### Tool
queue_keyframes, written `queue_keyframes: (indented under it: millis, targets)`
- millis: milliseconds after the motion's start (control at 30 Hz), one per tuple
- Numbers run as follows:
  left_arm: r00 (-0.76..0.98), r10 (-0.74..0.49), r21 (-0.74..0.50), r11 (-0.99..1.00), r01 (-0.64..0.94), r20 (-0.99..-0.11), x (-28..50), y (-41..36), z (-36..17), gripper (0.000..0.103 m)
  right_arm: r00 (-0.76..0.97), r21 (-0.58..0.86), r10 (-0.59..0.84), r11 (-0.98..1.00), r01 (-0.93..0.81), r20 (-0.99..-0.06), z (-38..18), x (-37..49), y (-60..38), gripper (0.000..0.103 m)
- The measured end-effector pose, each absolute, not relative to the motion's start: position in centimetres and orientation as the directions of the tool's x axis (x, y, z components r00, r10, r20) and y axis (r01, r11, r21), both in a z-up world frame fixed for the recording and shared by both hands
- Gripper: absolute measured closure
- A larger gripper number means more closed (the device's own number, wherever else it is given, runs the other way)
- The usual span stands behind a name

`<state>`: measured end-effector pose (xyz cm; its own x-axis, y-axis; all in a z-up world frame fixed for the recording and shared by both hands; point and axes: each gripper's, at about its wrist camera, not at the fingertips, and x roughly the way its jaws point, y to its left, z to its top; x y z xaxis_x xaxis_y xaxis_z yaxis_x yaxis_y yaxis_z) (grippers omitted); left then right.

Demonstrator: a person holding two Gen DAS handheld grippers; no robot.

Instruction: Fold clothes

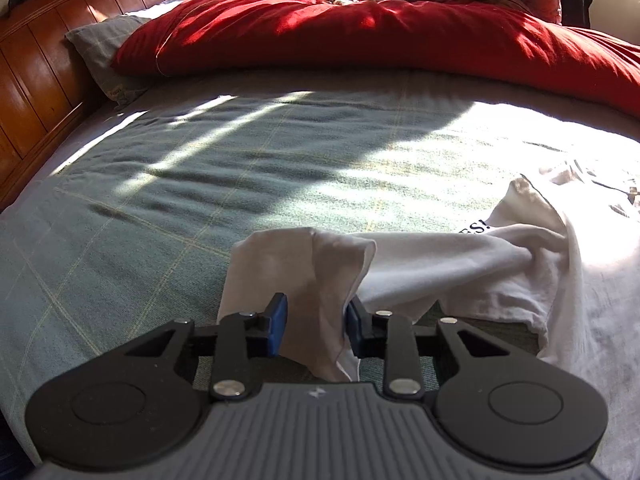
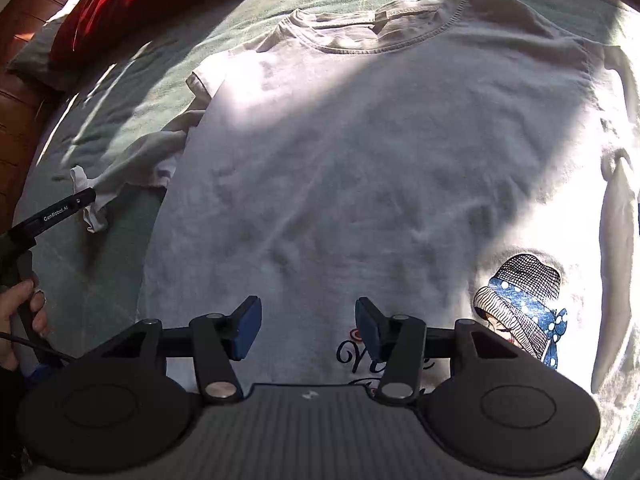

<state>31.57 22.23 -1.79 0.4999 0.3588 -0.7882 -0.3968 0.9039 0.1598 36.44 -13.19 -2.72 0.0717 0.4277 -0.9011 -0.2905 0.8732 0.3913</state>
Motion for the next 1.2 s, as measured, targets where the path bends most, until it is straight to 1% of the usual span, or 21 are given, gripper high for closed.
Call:
queue_keyframes:
  millis: [33, 100, 200, 433, 600, 700, 800, 933, 967, 1067, 1133, 1167, 1200]
  targets:
    - [0.504, 0.338, 0.132, 0.907, -0.401, -0.794, 31.3, 22.7, -1.6, 0.097, 0.069, 0.389, 0.426, 0.872, -0.296, -0.902, -2.7, 36.5, -12.9, 0.046]
    - [0.506, 0.32, 0.103, 0.906, -0.411, -0.801, 30.7, 23.6, -1.0, 0.098, 0.064, 0.385, 0.423, 0.87, -0.308, -0.904, -2.6, 36.5, -12.3, 0.046]
    - [0.497, 0.337, 0.101, 0.891, -0.442, -0.799, 29.5, 25.5, 0.3, 0.101, 0.056, 0.379, 0.418, 0.867, -0.324, -0.907, -2.6, 36.6, -11.4, 0.046]
    - [0.427, 0.453, 0.188, 0.826, -0.531, -0.783, 26.9, 31.7, 3.2, 0.102, 0.043, 0.366, 0.406, 0.861, -0.354, -0.913, -2.5, 37.0, -9.7, 0.046]
    - [0.374, 0.496, 0.193, 0.767, -0.612, -0.784, 25.2, 35.7, 4.6, 0.102, 0.041, 0.36, 0.403, 0.856, -0.37, -0.914, -2.4, 37.3, -8.8, 0.046]
    - [0.349, 0.515, 0.208, 0.746, -0.633, -0.783, 24.4, 37.1, 5.2, 0.102, 0.037, 0.357, 0.4, 0.852, -0.383, -0.916, -2.3, 37.4, -8.3, 0.046]
    - [0.314, 0.552, 0.252, 0.72, -0.646, -0.772, 23.6, 38.3, 5.7, 0.102, 0.033, 0.356, 0.398, 0.851, -0.385, -0.917, -2.4, 37.4, -8.1, 0.046]
    - [0.261, 0.563, 0.266, 0.684, -0.679, -0.784, 22.5, 40.3, 5.8, 0.102, 0.027, 0.355, 0.395, 0.851, -0.388, -0.918, -2.5, 37.5, -7.8, 0.046]
    - [0.256, 0.553, 0.255, 0.683, -0.684, -0.793, 22.3, 40.7, 5.8, 0.102, 0.026, 0.355, 0.395, 0.85, -0.389, -0.918, -2.6, 37.5, -7.7, 0.046]
    - [0.355, 0.41, 0.082, 0.744, -0.663, -0.84, 22.8, 40.9, 5.3, 0.101, 0.021, 0.354, 0.393, 0.85, -0.391, -0.919, -2.6, 37.5, -7.5, 0.046]
    - [0.428, 0.3, -0.019, 0.801, -0.599, -0.853, 24.6, 39.7, 4.6, 0.096, 0.016, 0.356, 0.393, 0.848, -0.392, -0.919, -2.8, 37.5, -7.2, 0.046]
    - [0.451, 0.256, -0.043, 0.831, -0.554, -0.855, 25.8, 38.9, 4.2, 0.095, 0.015, 0.355, 0.393, 0.846, -0.397, -0.92, -2.7, 37.4, -7.0, 0.046]
    - [0.47, 0.214, -0.064, 0.859, -0.508, -0.857, 27.1, 38.0, 3.8, 0.091, 0.014, 0.353, 0.391, 0.844, -0.404, -0.92, -2.7, 37.3, -6.9, 0.046]
